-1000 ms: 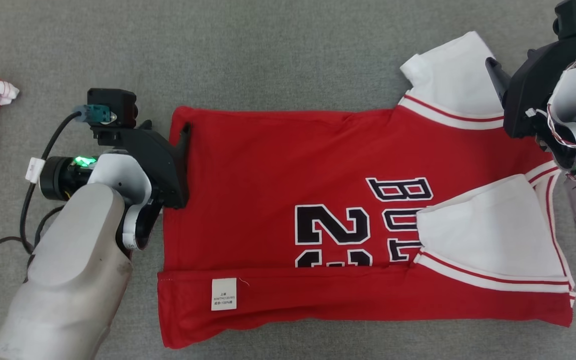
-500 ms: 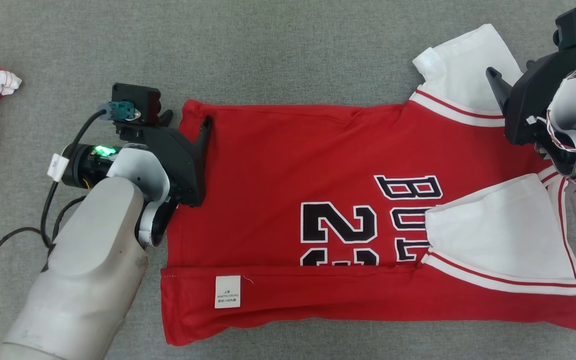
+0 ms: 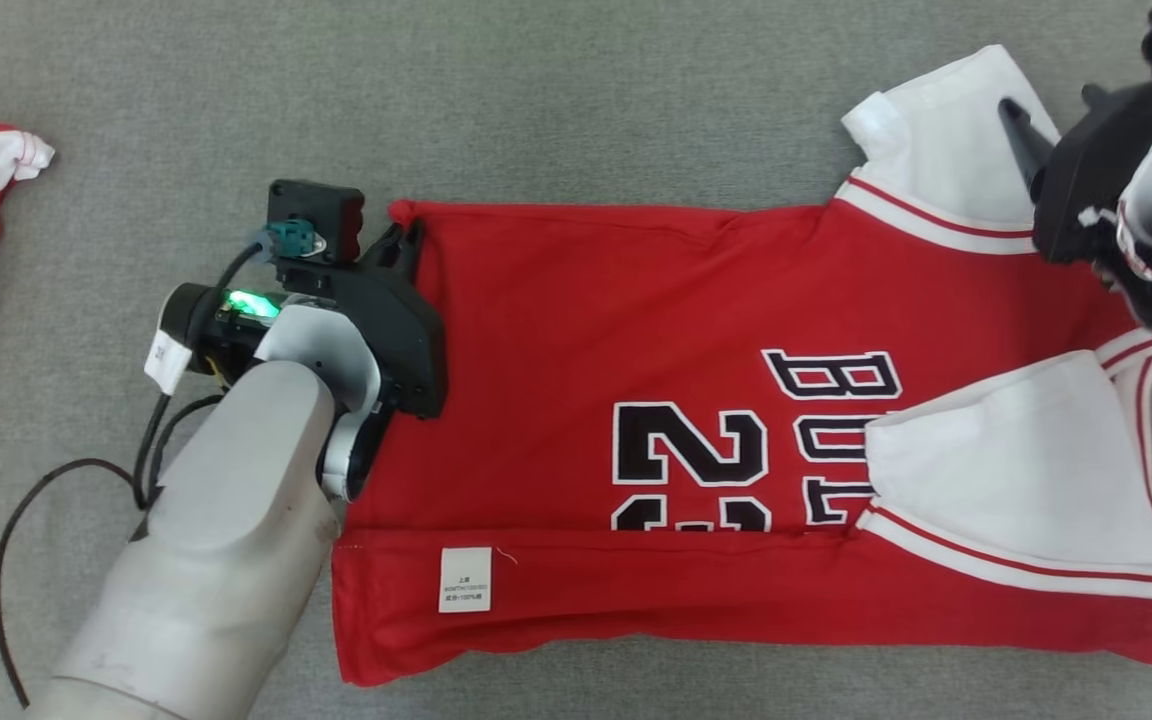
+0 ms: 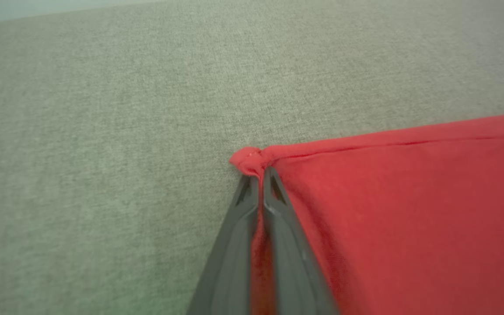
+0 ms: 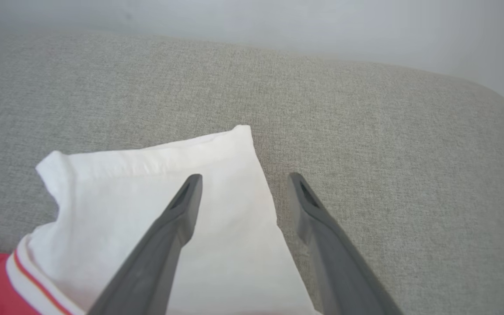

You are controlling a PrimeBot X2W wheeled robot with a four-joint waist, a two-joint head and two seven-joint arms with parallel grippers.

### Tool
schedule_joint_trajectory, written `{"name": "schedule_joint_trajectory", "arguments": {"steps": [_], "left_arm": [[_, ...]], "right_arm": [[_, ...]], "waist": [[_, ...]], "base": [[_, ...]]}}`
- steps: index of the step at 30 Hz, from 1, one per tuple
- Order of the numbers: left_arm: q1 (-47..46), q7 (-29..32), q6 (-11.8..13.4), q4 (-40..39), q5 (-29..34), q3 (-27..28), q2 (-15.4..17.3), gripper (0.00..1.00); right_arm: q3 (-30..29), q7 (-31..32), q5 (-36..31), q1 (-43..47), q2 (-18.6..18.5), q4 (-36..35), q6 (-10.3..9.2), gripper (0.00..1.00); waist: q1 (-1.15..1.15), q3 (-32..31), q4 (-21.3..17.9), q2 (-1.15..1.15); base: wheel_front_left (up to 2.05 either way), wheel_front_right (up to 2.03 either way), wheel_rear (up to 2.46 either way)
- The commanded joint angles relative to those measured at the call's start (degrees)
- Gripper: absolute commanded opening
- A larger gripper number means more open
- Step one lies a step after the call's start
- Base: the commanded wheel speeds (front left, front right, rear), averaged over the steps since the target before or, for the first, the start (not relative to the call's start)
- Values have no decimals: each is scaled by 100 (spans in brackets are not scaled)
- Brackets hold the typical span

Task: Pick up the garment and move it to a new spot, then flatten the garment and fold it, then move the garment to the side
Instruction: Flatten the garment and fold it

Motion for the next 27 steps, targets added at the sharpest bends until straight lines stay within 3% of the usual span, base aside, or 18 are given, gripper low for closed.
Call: {"name": "schedule_joint_trajectory", "arguments": {"steps": [1, 20, 21, 23, 27], "left_arm": [[292, -27, 28, 117, 74, -96, -28, 0], [168, -208, -50, 33, -56, -304, -334, 0], [168, -213, -50, 37, -62, -305, -335, 0], [158, -227, -38, 49, -74, -301, -333, 0], [171, -350, 4, 74, -110, -255, -306, 0]], "right_arm": [[28, -16, -63, -141, -51, 75, -15, 100], [-370, 269, -490, -773, -82, 1398, -15, 98], [-387, 285, -494, -775, -75, 1450, -15, 92], [-398, 246, -527, -805, -69, 1514, -15, 0], [-418, -17, -547, -806, -52, 1480, -15, 0]], "waist": [[0, 61, 103, 0], [0, 340, 654, 0], [0, 344, 660, 0], [0, 347, 661, 0], [0, 292, 609, 0]], "base": [[0, 0, 0], [0, 0, 0], [0, 0, 0], [0, 0, 0], [0, 0, 0]]}}
